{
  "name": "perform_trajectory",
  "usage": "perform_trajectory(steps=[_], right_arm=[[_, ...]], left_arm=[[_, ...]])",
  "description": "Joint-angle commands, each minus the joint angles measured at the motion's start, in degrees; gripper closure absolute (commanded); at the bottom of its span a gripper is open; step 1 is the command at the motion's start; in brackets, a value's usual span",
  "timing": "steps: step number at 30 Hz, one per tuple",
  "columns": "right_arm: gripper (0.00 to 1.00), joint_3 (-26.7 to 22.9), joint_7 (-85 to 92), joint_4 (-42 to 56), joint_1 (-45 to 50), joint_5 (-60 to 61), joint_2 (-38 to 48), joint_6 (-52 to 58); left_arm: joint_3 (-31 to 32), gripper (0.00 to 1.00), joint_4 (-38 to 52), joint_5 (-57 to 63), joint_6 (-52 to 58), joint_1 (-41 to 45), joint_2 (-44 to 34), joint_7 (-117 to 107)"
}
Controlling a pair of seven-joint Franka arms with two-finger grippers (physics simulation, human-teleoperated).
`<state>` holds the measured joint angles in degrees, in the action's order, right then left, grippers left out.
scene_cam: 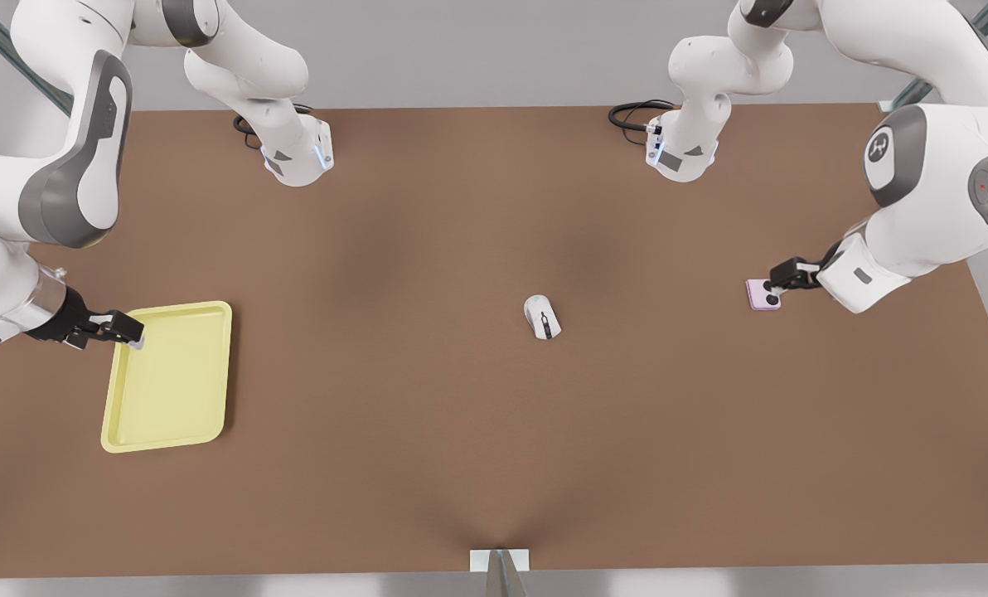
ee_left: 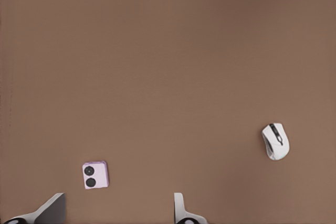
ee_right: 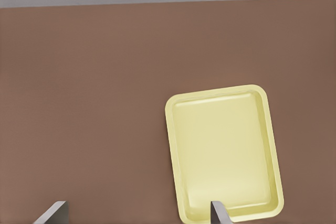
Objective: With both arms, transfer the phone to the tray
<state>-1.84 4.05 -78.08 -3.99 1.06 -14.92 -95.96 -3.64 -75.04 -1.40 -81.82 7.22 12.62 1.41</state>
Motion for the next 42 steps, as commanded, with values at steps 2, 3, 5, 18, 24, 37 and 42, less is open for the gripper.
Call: perform_trajectory(steps=[2, 3, 5, 18, 24, 37, 42], right_arm=[[0.0, -0.01, 0.61, 0.03, -0.06, 0.08, 0.07, -0.19], [0.0, -0.01, 0.61, 0.03, -0.06, 0.08, 0.07, -0.19], [0.0, -0.01, 0.61, 0.03, 0.03, 0.08, 0.07, -0.19], [0.0, -0.01, 0.61, 0.03, 0.03, 0.08, 0.07, -0.19], [0.0, -0.01, 0.61, 0.03, 0.03, -0.01, 0.07, -0.19], [0.0, -0.01, 0.61, 0.03, 0.03, -0.01, 0.07, -0.19], [0.0, -0.01, 0.61, 0.03, 0.03, -0.01, 0.15, -0.19]], left_arm=[[-0.4, 0.0, -0.02, 0.69, -1.94, -0.19, 0.82, 1.05], [-1.28, 0.0, -3.87, 0.69, -4.12, -0.1, 1.88, 0.88], [-4.01, 0.0, -20.48, 0.6, -19.33, -0.1, -2.42, 1.05], [-13.14, 0.0, -58.11, 0.08, -57.31, -0.1, -5.41, 8.35], [-16.66, 0.0, -60.66, -0.01, -62.67, -0.1, -1.02, 17.93], [-19.39, 0.0, -64.62, -1.68, -65.57, -0.19, 2.32, 29.27], [-19.39, 0.0, -65.5, -3.61, -65.66, -0.72, 3.46, 29.27]])
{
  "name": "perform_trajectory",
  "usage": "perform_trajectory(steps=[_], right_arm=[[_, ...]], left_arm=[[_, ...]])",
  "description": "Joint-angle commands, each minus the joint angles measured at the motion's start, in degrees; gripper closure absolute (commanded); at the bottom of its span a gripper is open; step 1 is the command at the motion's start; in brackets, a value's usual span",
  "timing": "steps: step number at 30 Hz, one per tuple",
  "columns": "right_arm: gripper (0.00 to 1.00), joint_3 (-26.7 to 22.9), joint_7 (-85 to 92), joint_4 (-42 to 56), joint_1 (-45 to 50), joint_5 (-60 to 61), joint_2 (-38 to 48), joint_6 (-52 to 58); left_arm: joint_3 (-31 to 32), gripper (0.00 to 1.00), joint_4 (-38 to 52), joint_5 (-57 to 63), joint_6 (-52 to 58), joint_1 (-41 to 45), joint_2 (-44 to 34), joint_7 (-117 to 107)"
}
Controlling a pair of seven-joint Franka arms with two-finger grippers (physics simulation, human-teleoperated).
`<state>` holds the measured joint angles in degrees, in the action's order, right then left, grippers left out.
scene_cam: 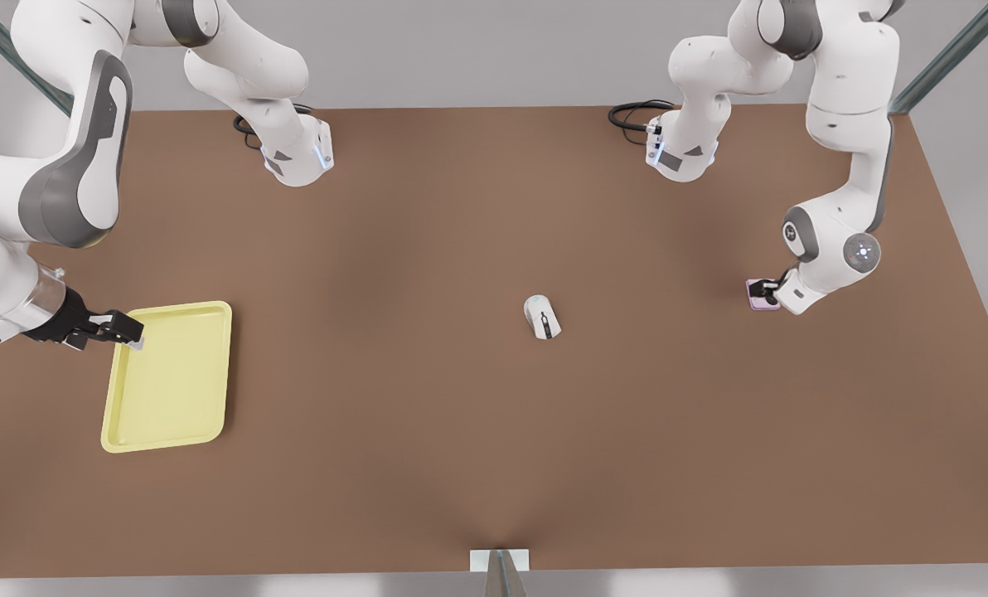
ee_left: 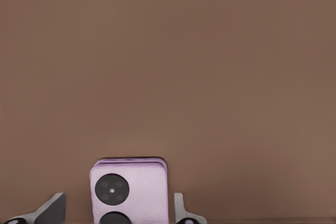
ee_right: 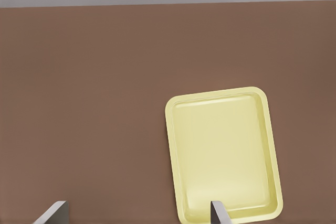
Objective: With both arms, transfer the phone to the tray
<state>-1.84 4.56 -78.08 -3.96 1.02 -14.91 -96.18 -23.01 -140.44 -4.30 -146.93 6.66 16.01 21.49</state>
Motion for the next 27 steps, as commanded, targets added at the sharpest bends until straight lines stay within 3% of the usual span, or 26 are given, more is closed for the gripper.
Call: perform_trajectory(steps=[1, 16, 19, 27], right_arm=[[0.0, -0.01, 0.1, 0.03, 0.0, 0.04, 0.06, 0.03], [0.0, -0.01, 0.1, 0.03, 0.0, 0.04, 0.06, -0.06], [0.0, -0.01, 0.1, 0.03, 0.0, 0.04, 0.06, -0.06], [0.0, -0.01, 0.1, 0.03, 0.0, 0.04, 0.06, -0.06]], left_arm=[[-0.01, 0.0, -0.01, -0.8, -0.73, -0.33, 0.52, 9.19], [-0.01, 0.0, -0.01, -4.58, -2.66, -0.5, 4.21, 9.19], [-0.01, 0.15, -0.01, -4.58, -2.57, -0.5, 4.21, 9.19], [0.07, 0.15, -0.01, -4.58, -2.57, -0.5, 4.65, 9.19]])
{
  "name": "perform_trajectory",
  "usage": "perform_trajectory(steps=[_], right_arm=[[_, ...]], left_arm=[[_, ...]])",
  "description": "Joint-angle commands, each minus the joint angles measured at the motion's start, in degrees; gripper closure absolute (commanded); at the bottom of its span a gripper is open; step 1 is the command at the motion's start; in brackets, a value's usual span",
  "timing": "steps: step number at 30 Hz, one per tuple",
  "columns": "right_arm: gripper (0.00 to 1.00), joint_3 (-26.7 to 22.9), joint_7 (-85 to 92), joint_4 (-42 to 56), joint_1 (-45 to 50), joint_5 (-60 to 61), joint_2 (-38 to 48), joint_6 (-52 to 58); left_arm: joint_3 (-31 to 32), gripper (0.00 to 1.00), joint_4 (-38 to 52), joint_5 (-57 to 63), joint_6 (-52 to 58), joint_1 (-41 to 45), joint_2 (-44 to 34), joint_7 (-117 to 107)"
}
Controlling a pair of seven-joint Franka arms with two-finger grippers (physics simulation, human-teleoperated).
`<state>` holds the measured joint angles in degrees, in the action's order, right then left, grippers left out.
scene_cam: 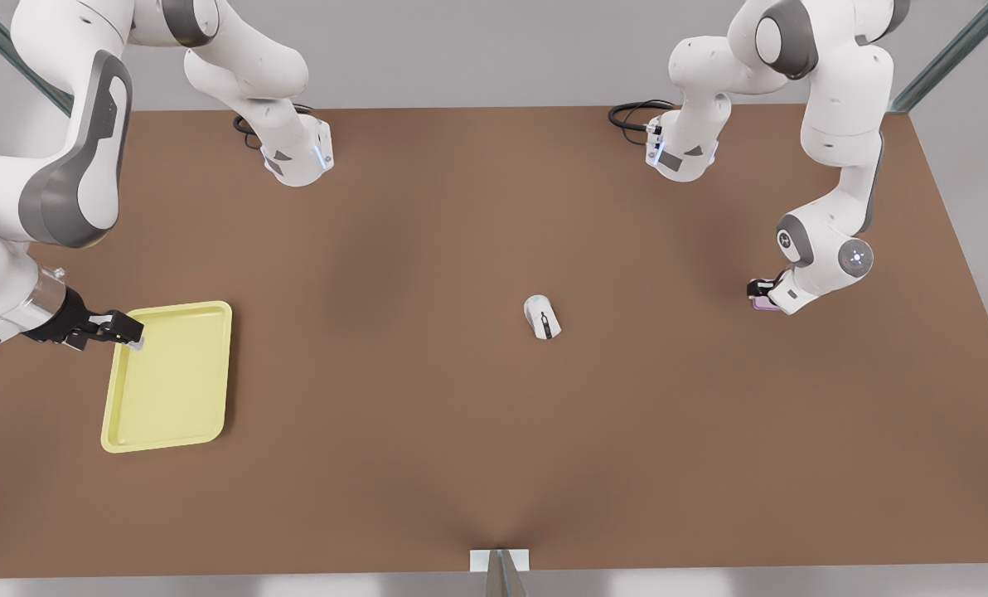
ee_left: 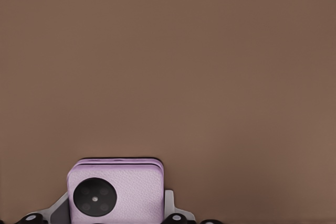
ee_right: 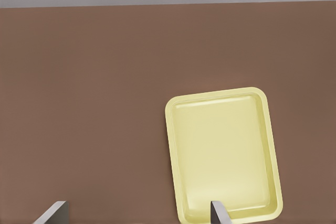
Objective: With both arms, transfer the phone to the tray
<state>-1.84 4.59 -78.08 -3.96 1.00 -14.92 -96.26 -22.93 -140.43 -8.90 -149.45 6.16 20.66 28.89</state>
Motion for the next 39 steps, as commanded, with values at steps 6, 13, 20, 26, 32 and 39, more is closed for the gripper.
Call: perform_trajectory(steps=[6, 13, 20, 26, 32, 39], right_arm=[[0.0, -0.01, -0.02, -0.06, 0.0, -0.04, 0.07, 0.02], [0.0, -0.01, -0.02, 0.03, 0.0, -0.12, 0.07, 0.02], [0.0, -0.01, -0.02, -0.06, 0.0, -0.13, -0.02, 0.02], [0.0, -0.01, -0.02, -0.06, 0.09, -0.21, -0.02, 0.02], [0.0, -0.01, -0.02, -0.06, 0.09, -0.21, -0.02, 0.02], [0.0, -0.01, -0.02, 0.03, 0.09, -0.3, -0.02, 0.02]], left_arm=[[0.43, 0.18, 0.33, 0.03, 0.21, 0.17, -0.1, 1.6], [4.38, 0.19, 3.5, -2.52, 1.97, 1.57, -0.71, -1.38], [5.88, 0.19, 21.51, -3.14, 21.22, 24.42, 1.66, -36.36], [5.97, 0.19, 48.05, -5.77, 37.83, 36.2, 13.96, -60.44], [11.41, 0.19, 74.16, -11.22, 43.28, 39.98, 26.97, -76.27], [14.23, 0.19, 91.73, -10.43, 29.58, 43.32, 41.29, -69.24]])
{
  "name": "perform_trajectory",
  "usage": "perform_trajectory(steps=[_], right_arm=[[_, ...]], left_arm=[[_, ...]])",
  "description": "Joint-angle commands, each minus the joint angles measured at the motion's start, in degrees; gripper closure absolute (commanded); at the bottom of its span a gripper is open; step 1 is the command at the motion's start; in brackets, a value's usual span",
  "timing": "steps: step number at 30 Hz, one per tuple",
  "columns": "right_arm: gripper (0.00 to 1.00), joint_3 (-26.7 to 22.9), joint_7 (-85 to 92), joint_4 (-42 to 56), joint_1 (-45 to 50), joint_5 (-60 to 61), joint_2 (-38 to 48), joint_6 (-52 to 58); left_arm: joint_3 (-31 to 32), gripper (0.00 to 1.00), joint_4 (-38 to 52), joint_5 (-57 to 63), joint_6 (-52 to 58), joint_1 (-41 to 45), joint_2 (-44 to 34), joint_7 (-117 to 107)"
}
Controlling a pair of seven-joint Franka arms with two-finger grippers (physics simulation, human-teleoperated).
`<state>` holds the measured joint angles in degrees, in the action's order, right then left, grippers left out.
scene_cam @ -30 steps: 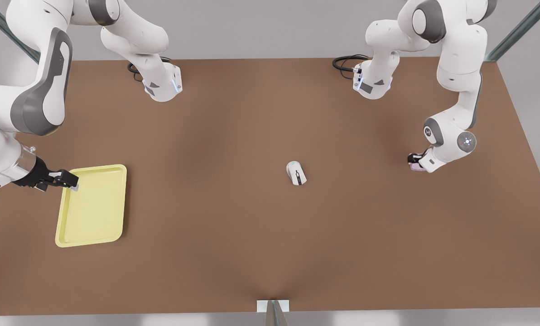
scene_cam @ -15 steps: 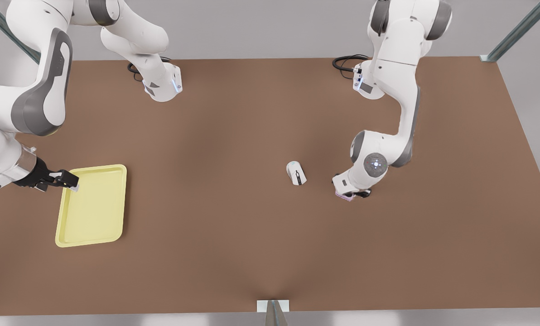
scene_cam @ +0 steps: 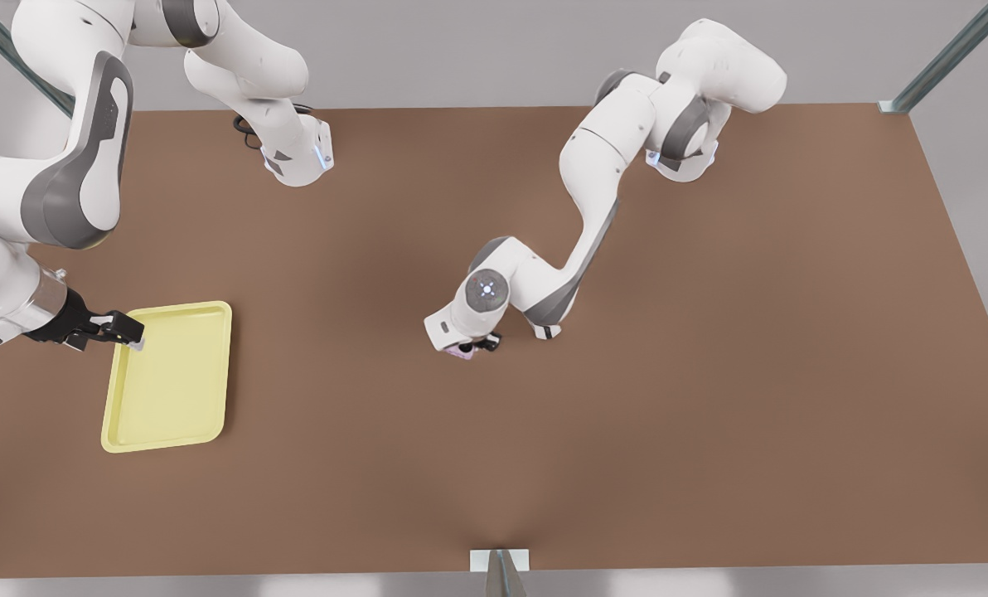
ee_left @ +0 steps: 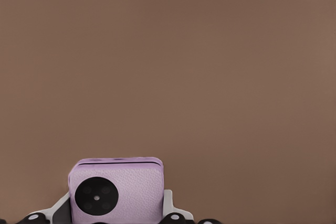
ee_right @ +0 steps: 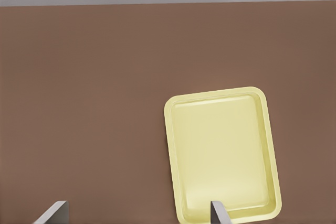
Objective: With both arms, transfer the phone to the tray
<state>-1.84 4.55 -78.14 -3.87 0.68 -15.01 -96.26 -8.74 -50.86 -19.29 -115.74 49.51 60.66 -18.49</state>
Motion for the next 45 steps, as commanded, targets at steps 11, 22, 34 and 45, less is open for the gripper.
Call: perform_trajectory(steps=[11, 22, 34, 45], right_arm=[[0.0, -0.01, 0.02, 0.0, 0.0, -0.06, 0.07, 0.02], [0.0, 0.08, 0.02, 0.0, 0.0, -0.06, 0.07, 0.02], [0.0, 0.34, 0.02, 0.09, 1.32, 0.55, 1.65, -2.88], [0.0, 7.29, -22.3, 3.17, 23.81, -0.94, -5.82, 6.62]], left_arm=[[0.22, 0.18, 5.94, 0.3, -23.83, 3.84, 10.62, -17.19], [-1.89, 0.0, 5.07, 0.39, 4.1, 3.31, 2.63, -17.9], [6.09, 0.0, -16.11, 16.29, 38.84, -33.15, -42.1, 15.24], [13.31, 0.0, -26.4, 20.34, 34.35, -41.51, -48.79, 16.03]])
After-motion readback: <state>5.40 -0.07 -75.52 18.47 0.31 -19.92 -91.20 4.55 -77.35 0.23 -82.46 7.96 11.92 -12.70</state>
